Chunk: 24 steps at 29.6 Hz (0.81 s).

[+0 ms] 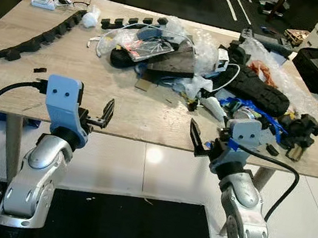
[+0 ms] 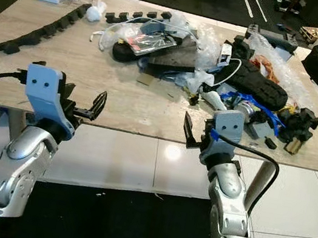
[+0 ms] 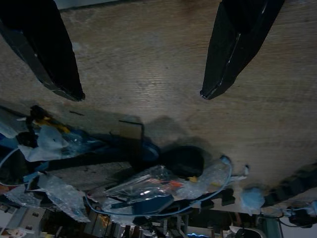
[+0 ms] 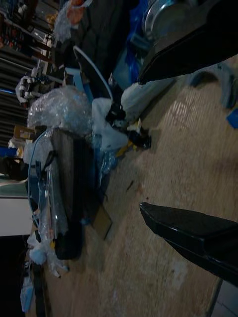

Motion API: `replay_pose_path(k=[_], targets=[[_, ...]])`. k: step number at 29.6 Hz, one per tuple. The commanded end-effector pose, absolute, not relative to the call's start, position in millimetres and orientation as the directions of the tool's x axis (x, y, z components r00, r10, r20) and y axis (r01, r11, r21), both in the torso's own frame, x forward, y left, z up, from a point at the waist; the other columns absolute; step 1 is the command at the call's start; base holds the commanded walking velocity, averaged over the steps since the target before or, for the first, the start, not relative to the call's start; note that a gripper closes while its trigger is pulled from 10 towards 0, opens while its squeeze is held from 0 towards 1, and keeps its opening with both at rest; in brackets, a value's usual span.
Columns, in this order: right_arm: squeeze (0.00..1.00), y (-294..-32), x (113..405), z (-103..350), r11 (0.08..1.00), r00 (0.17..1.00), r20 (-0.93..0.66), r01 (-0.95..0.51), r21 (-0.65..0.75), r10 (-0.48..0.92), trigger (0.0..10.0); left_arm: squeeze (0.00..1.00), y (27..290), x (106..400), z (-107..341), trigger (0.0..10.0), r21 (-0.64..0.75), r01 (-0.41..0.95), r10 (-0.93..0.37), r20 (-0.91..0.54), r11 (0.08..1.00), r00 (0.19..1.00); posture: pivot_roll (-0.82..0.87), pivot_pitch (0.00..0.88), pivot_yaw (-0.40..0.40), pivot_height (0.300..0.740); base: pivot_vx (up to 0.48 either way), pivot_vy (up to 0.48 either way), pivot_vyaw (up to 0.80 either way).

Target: Picking trash to rubbish bin

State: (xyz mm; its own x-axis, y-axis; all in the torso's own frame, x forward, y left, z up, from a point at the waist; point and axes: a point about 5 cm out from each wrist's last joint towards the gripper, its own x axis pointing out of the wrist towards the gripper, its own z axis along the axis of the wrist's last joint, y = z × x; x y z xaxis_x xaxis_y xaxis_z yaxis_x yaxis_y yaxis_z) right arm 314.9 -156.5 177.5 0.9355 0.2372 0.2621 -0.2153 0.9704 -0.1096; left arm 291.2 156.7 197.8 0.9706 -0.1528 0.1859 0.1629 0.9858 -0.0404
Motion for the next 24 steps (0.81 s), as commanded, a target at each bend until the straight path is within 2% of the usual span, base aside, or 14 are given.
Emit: replay_pose_path(k=[1, 18, 24], targets=[[0.00, -160.7, 315.0, 174.9, 0.973, 0.943, 0.247, -0.202, -0.112, 0.224, 10.0, 0.00, 155.1, 289.6, 192.8, 10.0, -0.043, 0.158, -0.148, 0.175, 0.987, 0.973, 0.00, 0.148, -0.083, 0.740, 0.000, 0.000, 0.00], [0.00, -160.2, 314.7, 167.7, 0.965, 0.945, 0.210, -0.232, -0.119, 0.252, 10.0, 0.00, 153.1, 286.7, 186.3, 10.0, -0.070, 0.183, -0.170, 0.162, 0.981, 0.972, 0.00, 0.131, -0.085, 0.740, 0.000, 0.000, 0.00], [0.00, -173.9, 317.7, 153.8, 0.977, 0.976, 0.127, -0.161, -0.139, 0.179, 10.0, 0.00, 146.3, 284.0, 182.6, 10.0, -0.043, 0.242, -0.232, 0.164, 0.969, 0.959, 0.00, 0.131, -0.085, 0.740, 0.000, 0.000, 0.00]])
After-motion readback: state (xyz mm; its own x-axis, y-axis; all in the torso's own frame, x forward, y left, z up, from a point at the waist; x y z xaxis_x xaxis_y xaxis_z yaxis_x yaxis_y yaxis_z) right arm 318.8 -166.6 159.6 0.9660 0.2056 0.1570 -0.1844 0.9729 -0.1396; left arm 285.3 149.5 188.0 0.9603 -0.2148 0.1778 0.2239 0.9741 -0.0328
